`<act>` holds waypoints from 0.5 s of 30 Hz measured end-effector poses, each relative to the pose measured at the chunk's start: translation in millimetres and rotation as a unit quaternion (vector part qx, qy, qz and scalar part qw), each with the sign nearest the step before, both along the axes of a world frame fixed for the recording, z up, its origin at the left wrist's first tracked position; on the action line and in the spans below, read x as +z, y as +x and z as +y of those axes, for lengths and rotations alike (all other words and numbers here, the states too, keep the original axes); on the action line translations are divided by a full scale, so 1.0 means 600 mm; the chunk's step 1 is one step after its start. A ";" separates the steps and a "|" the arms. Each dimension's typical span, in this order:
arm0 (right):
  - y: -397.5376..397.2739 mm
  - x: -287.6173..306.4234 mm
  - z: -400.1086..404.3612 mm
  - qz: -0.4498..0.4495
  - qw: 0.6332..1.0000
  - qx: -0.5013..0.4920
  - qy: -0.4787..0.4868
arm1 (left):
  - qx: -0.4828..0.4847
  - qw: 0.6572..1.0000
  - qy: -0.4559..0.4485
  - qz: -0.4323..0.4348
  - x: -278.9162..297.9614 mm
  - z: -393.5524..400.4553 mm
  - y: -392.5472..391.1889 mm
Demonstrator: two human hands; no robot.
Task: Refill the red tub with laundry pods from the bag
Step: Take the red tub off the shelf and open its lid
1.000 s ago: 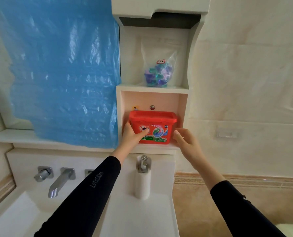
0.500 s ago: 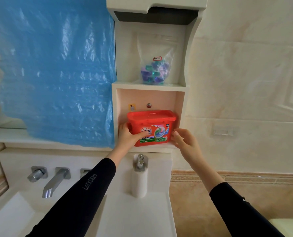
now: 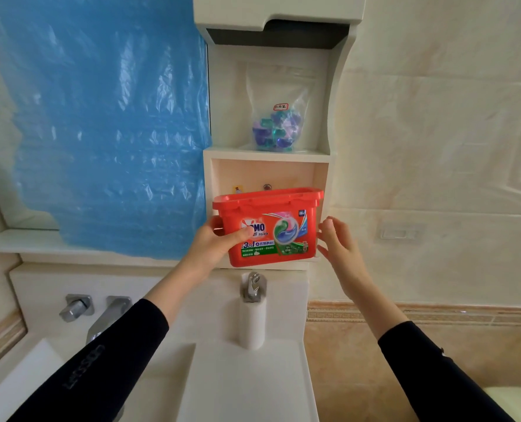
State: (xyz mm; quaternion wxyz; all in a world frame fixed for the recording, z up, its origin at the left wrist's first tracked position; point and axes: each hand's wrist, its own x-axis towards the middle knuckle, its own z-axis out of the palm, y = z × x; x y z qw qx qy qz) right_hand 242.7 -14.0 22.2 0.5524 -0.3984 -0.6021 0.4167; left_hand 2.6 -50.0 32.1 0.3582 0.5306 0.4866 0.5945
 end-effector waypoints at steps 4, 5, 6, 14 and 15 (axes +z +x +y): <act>-0.022 0.022 -0.023 -0.001 0.998 0.069 0.007 | -0.027 0.999 -0.022 0.027 0.009 -0.027 0.005; -0.026 0.027 -0.027 0.006 0.997 0.078 0.009 | -0.025 0.999 -0.022 0.035 0.010 -0.032 0.006; -0.029 0.031 -0.030 0.012 0.996 0.084 0.010 | -0.023 0.999 -0.022 0.038 0.012 -0.038 0.006; -0.044 0.035 -0.062 0.070 0.993 0.097 0.021 | -0.016 0.999 0.000 0.039 0.013 -0.075 0.018; -0.046 0.034 -0.066 0.075 0.992 0.098 0.020 | -0.012 1.000 0.005 0.024 0.013 -0.080 0.022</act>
